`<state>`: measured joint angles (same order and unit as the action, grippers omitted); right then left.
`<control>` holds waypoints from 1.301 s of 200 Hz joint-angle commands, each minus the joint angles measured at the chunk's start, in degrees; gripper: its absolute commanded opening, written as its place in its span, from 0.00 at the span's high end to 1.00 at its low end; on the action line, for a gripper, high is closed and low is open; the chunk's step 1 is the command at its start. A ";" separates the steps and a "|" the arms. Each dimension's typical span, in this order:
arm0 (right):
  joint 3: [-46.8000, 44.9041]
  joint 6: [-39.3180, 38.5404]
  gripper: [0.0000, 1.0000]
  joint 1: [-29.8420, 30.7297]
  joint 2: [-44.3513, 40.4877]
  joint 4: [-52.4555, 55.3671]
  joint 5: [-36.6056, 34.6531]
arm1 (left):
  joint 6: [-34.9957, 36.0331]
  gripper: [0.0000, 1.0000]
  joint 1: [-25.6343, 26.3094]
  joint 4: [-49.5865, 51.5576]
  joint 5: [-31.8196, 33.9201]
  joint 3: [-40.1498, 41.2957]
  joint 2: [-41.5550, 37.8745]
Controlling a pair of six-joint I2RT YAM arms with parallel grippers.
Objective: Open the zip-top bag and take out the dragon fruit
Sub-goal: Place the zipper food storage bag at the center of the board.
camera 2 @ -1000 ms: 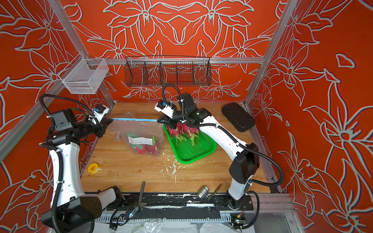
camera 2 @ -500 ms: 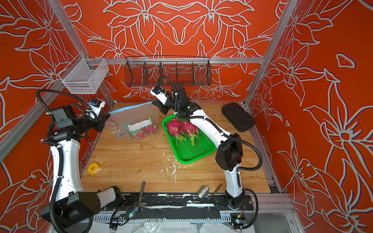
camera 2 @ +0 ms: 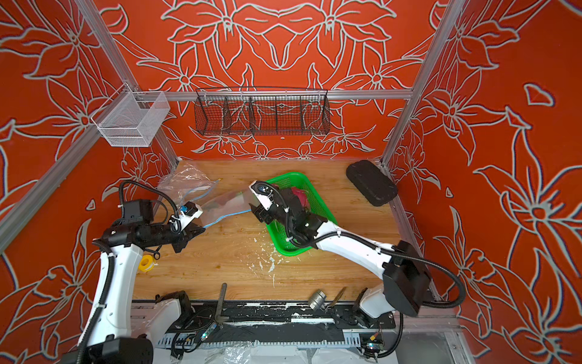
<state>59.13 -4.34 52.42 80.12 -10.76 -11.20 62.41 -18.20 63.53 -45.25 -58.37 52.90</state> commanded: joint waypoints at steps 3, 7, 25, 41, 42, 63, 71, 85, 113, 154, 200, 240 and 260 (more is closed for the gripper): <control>-10.26 20.32 0.25 2.99 -7.98 0.23 -18.86 | 4.13 1.00 1.01 5.05 -0.42 1.31 -1.43; -12.11 23.27 0.26 3.46 -10.11 0.96 -18.72 | 4.31 1.00 1.22 4.96 -0.22 1.90 -1.59; -19.84 36.60 0.29 6.50 -16.88 1.11 -16.14 | 3.83 1.00 2.41 3.49 0.96 4.57 -2.10; -24.84 46.28 0.33 10.25 -19.20 -0.68 -13.62 | 1.97 1.00 5.03 2.49 2.12 6.09 -2.11; -25.07 46.67 0.33 10.47 -19.25 -0.80 -13.43 | 1.90 1.00 5.24 2.44 2.15 6.21 -2.11; -28.44 54.89 0.33 13.52 -15.81 -4.10 -8.29 | -1.20 0.81 10.62 2.02 3.88 7.93 -1.84; -29.93 57.07 0.33 14.56 -13.76 -7.35 -6.77 | -1.39 0.70 13.21 2.95 5.10 8.38 -1.63; -31.07 59.10 0.33 16.76 -10.80 -10.21 -6.88 | -1.83 0.35 17.67 5.22 7.32 8.50 -1.32; -31.45 59.78 0.33 18.58 -7.01 -11.85 -7.67 | -3.21 0.16 22.55 8.15 9.07 5.42 -1.25; -30.14 58.51 0.38 18.92 -3.30 -13.16 -8.67 | -9.20 0.14 27.75 -0.72 17.22 1.72 4.59; -25.98 53.99 0.42 21.55 -4.08 -6.99 -14.24 | -11.50 0.08 31.24 -4.03 17.99 -1.73 14.25; -26.94 52.97 0.41 22.80 -9.83 -1.68 -20.61 | -10.75 0.09 32.52 -6.63 22.13 -0.17 17.83; -27.11 51.42 0.40 24.68 -10.95 -1.70 -22.28 | -10.24 0.09 33.41 -8.57 24.85 3.84 18.94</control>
<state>32.08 48.66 75.05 70.98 -15.46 -28.14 51.20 14.09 56.71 -24.36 -58.15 70.54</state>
